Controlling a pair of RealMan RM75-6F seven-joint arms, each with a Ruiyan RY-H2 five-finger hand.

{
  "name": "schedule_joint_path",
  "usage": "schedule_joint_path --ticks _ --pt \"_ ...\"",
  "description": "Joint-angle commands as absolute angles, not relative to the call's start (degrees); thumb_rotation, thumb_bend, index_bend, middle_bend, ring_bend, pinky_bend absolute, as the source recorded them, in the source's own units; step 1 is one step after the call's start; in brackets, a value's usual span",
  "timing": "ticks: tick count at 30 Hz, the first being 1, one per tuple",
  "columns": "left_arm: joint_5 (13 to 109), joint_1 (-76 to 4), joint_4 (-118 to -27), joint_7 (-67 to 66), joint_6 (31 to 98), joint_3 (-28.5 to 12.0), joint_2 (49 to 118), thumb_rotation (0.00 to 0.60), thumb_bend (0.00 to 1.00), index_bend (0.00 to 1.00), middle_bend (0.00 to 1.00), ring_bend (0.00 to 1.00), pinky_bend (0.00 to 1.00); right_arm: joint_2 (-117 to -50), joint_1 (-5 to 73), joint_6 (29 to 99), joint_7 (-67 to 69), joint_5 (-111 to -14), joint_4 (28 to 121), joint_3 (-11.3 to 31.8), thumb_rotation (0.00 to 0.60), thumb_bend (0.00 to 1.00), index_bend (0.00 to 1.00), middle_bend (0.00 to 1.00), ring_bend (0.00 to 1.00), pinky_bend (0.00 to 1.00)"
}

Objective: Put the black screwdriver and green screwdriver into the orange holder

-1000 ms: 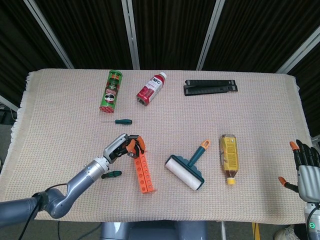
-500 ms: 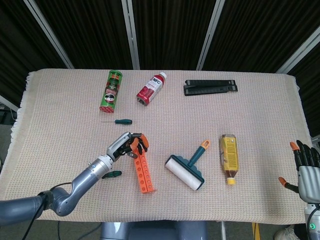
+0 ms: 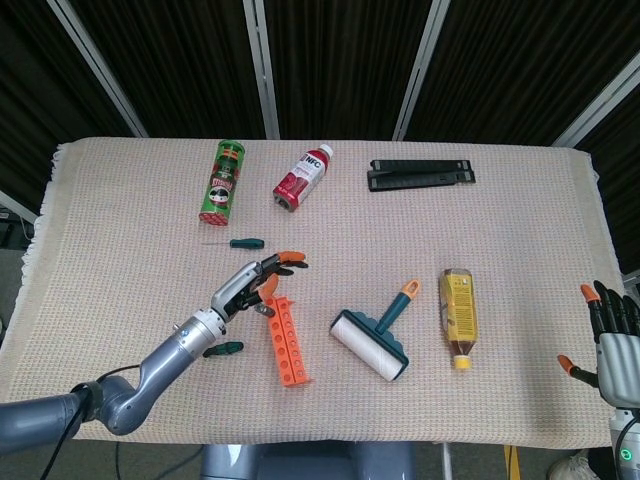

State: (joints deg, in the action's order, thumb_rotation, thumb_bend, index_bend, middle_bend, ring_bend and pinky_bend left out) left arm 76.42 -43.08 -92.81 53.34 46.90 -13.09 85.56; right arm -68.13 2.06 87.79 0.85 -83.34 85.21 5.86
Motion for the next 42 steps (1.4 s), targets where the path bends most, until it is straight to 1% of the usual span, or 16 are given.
schedule_joint_path --ticks 1,9,10,12,13,14,15,17,20,24,28,30,33,36,38,42 --pt "79.9 -42.0 -93.4 51.9 49.9 -12.2 84.1 0.263 0.58 0.0 0.0 0.0 0.0 -68.1 2.0 88.0 0.9 -83.5 85.2 5.8 0.6 0.0 0.01 0.01 0.0 0.0" --pt "85.1 -37.5 -92.9 42.0 61.7 -11.2 82.1 0.252 0.55 0.0 0.0 0.0 0.0 -68.1 2.0 88.2 0.9 -84.0 85.2 5.7 0.6 0.0 0.01 0.01 0.0 0.0" --pt "85.2 -36.7 -93.1 40.0 63.2 -11.0 81.5 0.257 0.55 0.02 0.0 0.0 0.0 -68.2 2.1 88.1 0.9 -84.0 85.1 5.7 0.6 0.0 0.01 0.01 0.0 0.0" --pt "85.3 -35.8 -93.2 36.8 64.3 -10.5 80.3 0.259 0.56 0.1 0.03 0.0 0.02 -68.2 2.2 88.0 0.9 -84.2 85.1 5.7 0.6 0.0 0.01 0.01 0.0 0.0" --pt "85.2 -35.2 -93.3 34.7 64.9 -10.1 79.5 0.264 0.56 0.17 0.07 0.01 0.05 -68.3 2.3 88.0 0.9 -84.2 85.1 5.7 0.6 0.0 0.01 0.01 0.0 0.0" --pt "84.9 -34.3 -93.8 31.7 65.8 -9.7 78.5 0.285 0.57 0.23 0.13 0.04 0.1 -68.3 2.3 87.9 0.8 -84.3 85.1 5.7 0.6 0.0 0.01 0.01 0.0 0.0" --pt "84.7 -33.6 -94.0 29.5 66.6 -9.4 77.8 0.308 0.58 0.26 0.16 0.07 0.13 -68.2 2.4 87.9 0.8 -84.3 85.1 5.7 0.6 0.0 0.01 0.01 0.0 0.0" --pt "84.1 -32.0 -94.6 23.6 68.1 -8.4 76.3 0.411 0.59 0.32 0.2 0.14 0.17 -68.2 2.5 87.7 0.6 -84.5 85.1 5.7 0.6 0.0 0.01 0.01 0.0 0.0" --pt "82.8 -30.1 -95.8 15.2 68.6 -6.4 73.8 0.556 0.59 0.38 0.24 0.16 0.17 -68.1 2.7 87.5 0.4 -84.7 85.2 5.6 0.6 0.0 0.01 0.01 0.0 0.0" --pt "81.5 -28.1 -96.3 8.6 69.5 -4.8 72.3 0.573 0.57 0.42 0.25 0.16 0.17 -68.2 3.1 87.1 0.2 -85.1 85.3 5.5 0.6 0.0 0.01 0.01 0.0 0.0" --pt "79.1 -26.6 -94.9 4.3 71.4 -5.1 72.9 0.577 0.37 0.43 0.25 0.15 0.16 -68.4 3.4 86.9 0.1 -85.6 85.2 5.3 0.6 0.0 0.01 0.01 0.0 0.0" --pt "78.5 -26.7 -93.1 1.0 71.5 -5.2 73.6 0.575 0.33 0.43 0.24 0.14 0.16 -68.4 3.3 86.9 0.1 -85.7 85.2 5.2 0.6 0.0 0.01 0.01 0.0 0.0" --pt "77.6 -28.2 -90.2 -4.4 70.1 -5.9 75.3 0.58 0.33 0.42 0.21 0.11 0.15 -68.4 3.3 86.8 0.2 -85.8 85.2 5.0 0.6 0.0 0.01 0.01 0.0 0.0" --pt "75.3 -30.7 -87.8 -9.2 66.4 -7.0 76.7 0.598 0.35 0.4 0.17 0.06 0.12 -68.5 3.3 86.9 0.3 -86.0 85.1 4.9 0.6 0.0 0.01 0.01 0.0 0.0" --pt "73.0 -33.0 -86.2 -12.4 62.9 -8.1 78.0 0.6 0.36 0.37 0.13 0.02 0.07 -68.5 3.2 86.9 0.4 -86.0 85.1 4.8 0.6 0.0 0.01 0.01 0.0 0.0" --pt "69.1 -37.2 -83.3 -18.9 57.9 -9.8 80.6 0.6 0.4 0.34 0.07 0.0 0.0 -68.5 3.2 86.9 0.3 -85.8 85.1 4.7 0.6 0.0 0.01 0.01 0.0 0.0"
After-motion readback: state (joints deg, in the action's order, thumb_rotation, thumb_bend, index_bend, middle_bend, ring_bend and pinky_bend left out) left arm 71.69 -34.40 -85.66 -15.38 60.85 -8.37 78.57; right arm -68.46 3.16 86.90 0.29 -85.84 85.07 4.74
